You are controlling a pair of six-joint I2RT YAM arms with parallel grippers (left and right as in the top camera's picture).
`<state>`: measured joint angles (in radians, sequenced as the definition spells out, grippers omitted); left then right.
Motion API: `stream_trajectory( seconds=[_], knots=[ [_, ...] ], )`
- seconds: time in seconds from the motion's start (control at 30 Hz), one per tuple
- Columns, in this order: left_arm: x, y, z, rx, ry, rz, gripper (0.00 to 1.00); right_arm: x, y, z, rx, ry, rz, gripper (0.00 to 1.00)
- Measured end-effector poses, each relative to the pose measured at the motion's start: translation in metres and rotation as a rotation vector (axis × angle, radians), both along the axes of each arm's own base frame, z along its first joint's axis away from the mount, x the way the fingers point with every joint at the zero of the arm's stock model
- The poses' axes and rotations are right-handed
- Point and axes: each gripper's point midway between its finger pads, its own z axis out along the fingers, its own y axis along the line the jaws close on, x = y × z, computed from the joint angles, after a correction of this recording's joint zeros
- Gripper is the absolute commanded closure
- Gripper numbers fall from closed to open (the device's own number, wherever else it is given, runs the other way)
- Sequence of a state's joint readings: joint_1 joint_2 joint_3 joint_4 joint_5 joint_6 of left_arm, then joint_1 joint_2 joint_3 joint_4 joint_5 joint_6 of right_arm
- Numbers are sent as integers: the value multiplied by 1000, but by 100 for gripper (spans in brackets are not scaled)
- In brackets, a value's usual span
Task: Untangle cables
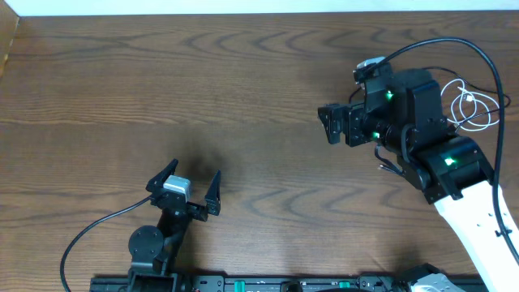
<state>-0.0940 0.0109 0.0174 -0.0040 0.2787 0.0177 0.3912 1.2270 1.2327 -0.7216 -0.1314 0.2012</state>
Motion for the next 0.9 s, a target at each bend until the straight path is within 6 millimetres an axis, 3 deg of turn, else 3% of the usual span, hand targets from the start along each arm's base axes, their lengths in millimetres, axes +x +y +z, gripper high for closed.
stream_trajectory(
  seconds=[0.23, 0.43, 0.6, 0.9],
  knots=[
    [0, 0, 0, 0, 0, 0, 2, -11, -4, -31, -38, 91, 0, 1],
    [0, 0, 0, 0, 0, 0, 2, -30, -12, -71, -71, 172, 0, 1],
    [0, 0, 0, 0, 0, 0, 2, -60, -25, -120, -114, 276, 0, 1],
    [0, 0, 0, 0, 0, 0, 2, -134, -56, -206, -188, 458, -4, 1]
  ],
)
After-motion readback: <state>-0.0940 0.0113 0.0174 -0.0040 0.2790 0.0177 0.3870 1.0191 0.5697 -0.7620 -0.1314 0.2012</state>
